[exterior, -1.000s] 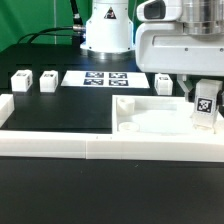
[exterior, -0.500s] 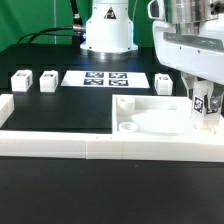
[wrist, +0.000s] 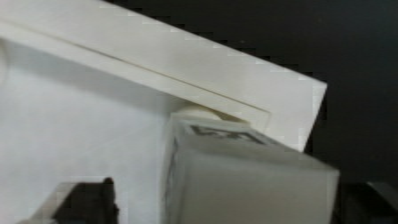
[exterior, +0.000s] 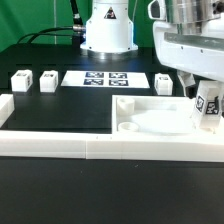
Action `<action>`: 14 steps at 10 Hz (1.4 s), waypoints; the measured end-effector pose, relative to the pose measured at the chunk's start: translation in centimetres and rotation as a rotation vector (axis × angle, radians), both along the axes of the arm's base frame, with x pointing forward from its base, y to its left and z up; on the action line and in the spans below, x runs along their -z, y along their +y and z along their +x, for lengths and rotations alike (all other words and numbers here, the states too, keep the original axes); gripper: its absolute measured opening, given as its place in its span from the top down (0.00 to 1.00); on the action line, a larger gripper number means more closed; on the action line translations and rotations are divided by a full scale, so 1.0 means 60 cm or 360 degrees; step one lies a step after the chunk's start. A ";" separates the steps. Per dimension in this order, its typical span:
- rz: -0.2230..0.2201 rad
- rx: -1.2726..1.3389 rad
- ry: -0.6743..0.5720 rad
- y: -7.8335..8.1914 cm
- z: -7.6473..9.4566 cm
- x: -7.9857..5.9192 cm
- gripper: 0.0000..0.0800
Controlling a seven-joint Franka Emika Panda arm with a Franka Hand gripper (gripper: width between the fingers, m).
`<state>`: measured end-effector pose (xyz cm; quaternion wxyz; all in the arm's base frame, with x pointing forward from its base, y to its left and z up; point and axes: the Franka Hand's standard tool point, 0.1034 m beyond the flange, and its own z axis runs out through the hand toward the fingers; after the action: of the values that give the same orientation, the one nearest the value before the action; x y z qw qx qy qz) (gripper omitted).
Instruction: Assemble square table
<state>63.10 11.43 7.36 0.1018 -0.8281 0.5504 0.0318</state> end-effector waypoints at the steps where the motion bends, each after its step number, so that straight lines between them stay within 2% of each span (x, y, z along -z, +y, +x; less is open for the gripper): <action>1: -0.0016 -0.0232 -0.0035 0.006 -0.002 -0.004 0.21; 2: -0.0050 -0.0461 -0.0057 0.012 -0.007 -0.005 0.21; 6: -0.0073 -0.0922 -0.0148 0.010 -0.007 -0.003 0.19; 8: -0.0182 -0.1412 -0.0174 0.017 -0.011 -0.003 0.19; 9: -0.0199 -0.1568 -0.0198 0.014 -0.009 -0.004 0.19; 10: -0.0208 -0.1793 -0.0235 -0.001 -0.007 -0.003 0.19; 13: -0.0201 -0.1744 -0.0230 0.004 -0.007 -0.003 0.20; 14: -0.0198 -0.1679 -0.0220 0.004 -0.007 -0.003 0.42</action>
Offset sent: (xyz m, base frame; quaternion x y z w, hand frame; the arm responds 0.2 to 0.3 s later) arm 0.0000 0.0000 0.0000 0.0000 0.0000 -0.1938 0.9810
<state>62.65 11.68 7.55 0.0588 -0.9969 0.0523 -0.0086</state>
